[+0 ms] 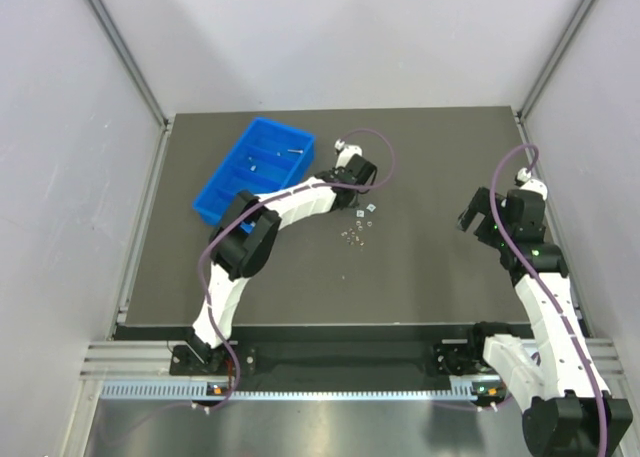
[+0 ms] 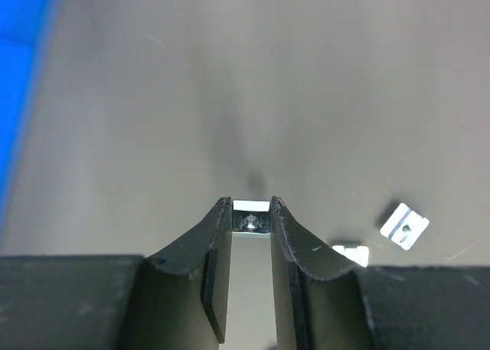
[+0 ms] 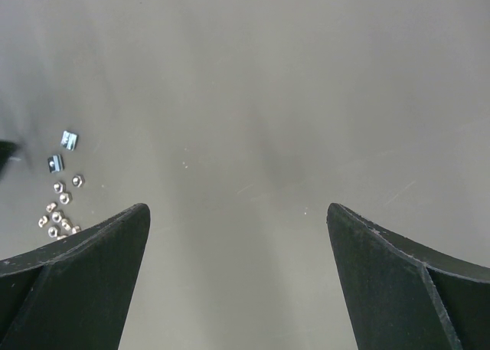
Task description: Sort the screws and nuts into containers
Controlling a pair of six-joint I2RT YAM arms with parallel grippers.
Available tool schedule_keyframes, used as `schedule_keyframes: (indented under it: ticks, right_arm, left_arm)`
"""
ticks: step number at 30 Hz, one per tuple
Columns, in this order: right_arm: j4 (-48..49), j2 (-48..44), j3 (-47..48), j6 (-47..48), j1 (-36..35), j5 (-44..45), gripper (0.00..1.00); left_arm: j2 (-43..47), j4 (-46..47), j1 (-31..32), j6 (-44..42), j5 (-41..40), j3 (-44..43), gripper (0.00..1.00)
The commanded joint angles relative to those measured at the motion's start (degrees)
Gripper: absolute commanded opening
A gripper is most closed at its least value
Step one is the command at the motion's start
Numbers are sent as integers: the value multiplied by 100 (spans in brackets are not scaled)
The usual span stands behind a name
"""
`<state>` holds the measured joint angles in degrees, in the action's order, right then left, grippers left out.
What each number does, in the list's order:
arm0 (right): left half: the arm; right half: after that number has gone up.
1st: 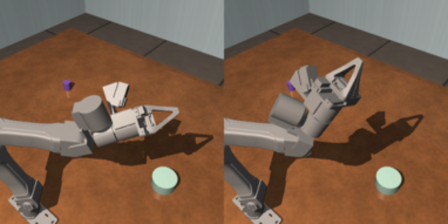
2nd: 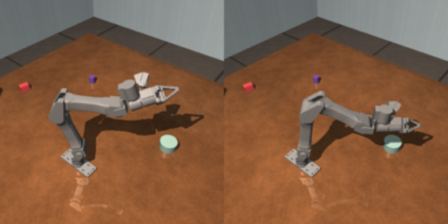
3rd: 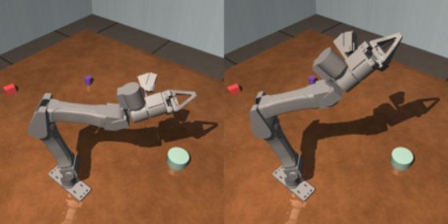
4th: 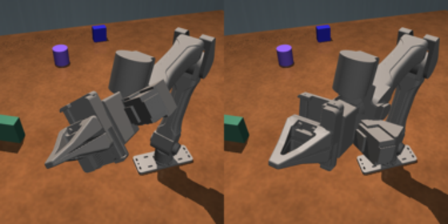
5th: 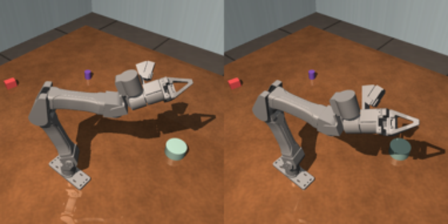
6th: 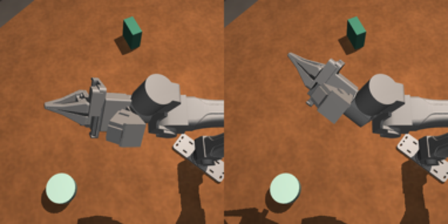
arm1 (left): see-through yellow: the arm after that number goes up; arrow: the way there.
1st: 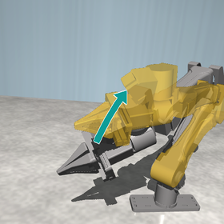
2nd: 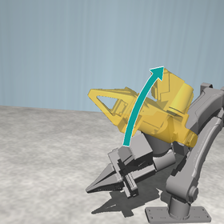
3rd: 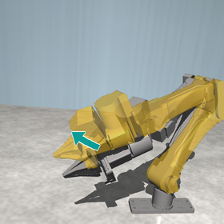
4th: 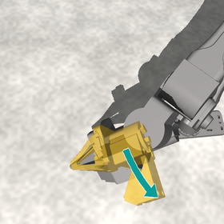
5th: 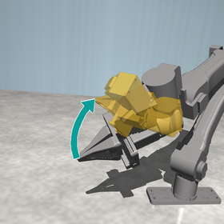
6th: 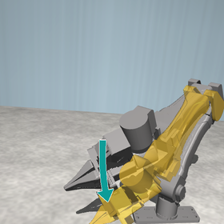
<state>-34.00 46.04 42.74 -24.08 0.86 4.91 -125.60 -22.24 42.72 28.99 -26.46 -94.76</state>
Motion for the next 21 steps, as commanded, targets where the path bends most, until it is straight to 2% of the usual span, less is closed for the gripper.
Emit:
schedule_keyframes:
  ticks: [1, 6, 10, 14, 21]
  right_arm:
    - [121, 80, 32, -1, -42, 19, 100]
    - [227, 115, -2, -45, -42, -42, 100]
    - [280, 142, -3, -71, -42, -121, 100]
    - [324, 212, -20, -80, -42, -200, 100]
    - [306, 160, -64, -141, -42, -201, 100]
  left_arm:
    - [1098, 88, -316, 36, -202, -245, 24]
    - [1959, 439, -1115, 229, -447, 115, 24]
    - [2119, 519, -1932, 492, -369, 378, 24]
    - [1856, 694, -2382, 572, -185, 459, 24]
    - [1215, 677, -2619, 511, -193, 195, 24]
